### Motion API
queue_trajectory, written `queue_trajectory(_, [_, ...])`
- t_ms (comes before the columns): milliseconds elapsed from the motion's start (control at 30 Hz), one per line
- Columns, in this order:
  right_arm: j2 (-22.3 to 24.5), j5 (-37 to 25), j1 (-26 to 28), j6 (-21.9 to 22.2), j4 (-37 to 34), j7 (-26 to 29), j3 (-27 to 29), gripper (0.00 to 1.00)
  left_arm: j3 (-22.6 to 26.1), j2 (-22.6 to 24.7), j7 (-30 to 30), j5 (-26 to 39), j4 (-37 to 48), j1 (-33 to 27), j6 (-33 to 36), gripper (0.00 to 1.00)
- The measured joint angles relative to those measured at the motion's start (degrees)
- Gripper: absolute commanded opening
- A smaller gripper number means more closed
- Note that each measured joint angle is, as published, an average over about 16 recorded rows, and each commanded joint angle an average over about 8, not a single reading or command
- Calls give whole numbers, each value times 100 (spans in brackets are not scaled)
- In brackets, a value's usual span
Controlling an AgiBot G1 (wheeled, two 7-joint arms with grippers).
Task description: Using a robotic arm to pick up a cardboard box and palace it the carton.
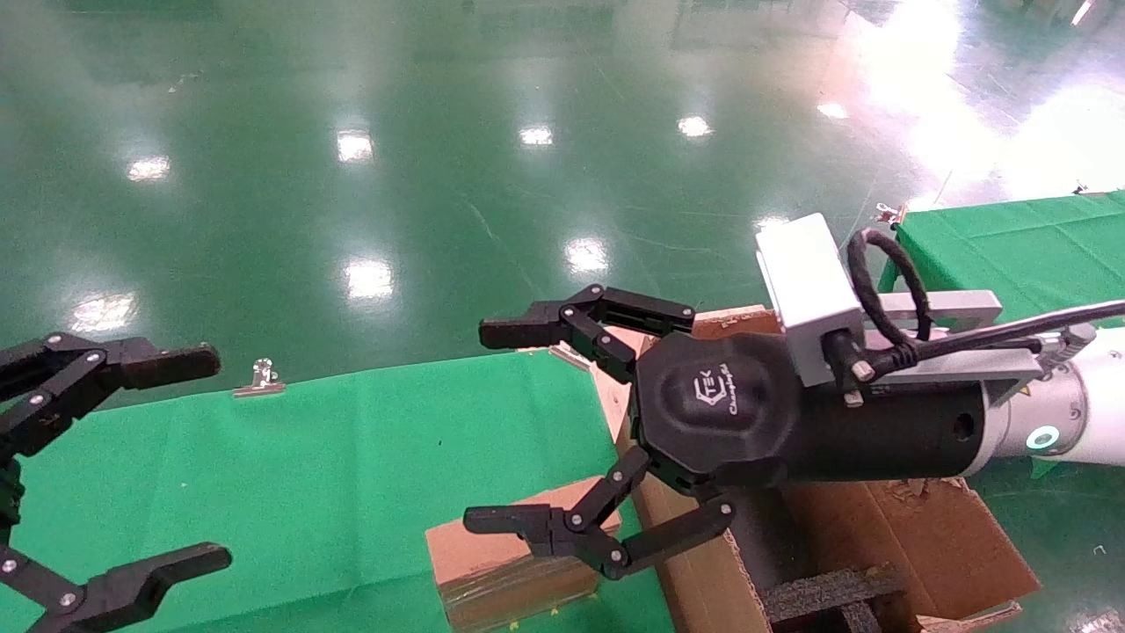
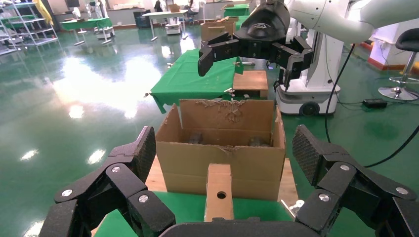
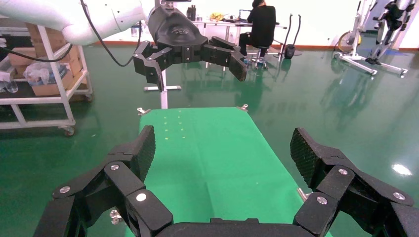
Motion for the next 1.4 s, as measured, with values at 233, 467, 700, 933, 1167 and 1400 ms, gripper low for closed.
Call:
queue_trajectory(233, [0,0,0,0,0,0,0,100,0,0,0,0,0,0,0,100])
queue_trajectory(467, [0,-1,-1,-1,1,0,2,100,0,0,0,0,0,0,0,57])
queue_trajectory(700, [17,-63,13,22,15,-2,-10,100,0,0,0,0,0,0,0,0])
queue_trajectory(933, [6,-561,190,89,111,65,-203,100,1,0,1,0,2,-1,0,0])
queue_trajectory(1167, [-222,-1645,660,79,212,188,-702,100,3,0,2,-2,3,-2,0,0])
queue_trajectory(1400, [-665,-2864,1218,-49,147,265,-1324,100,5,-1,3,-3,4,-3,0,0])
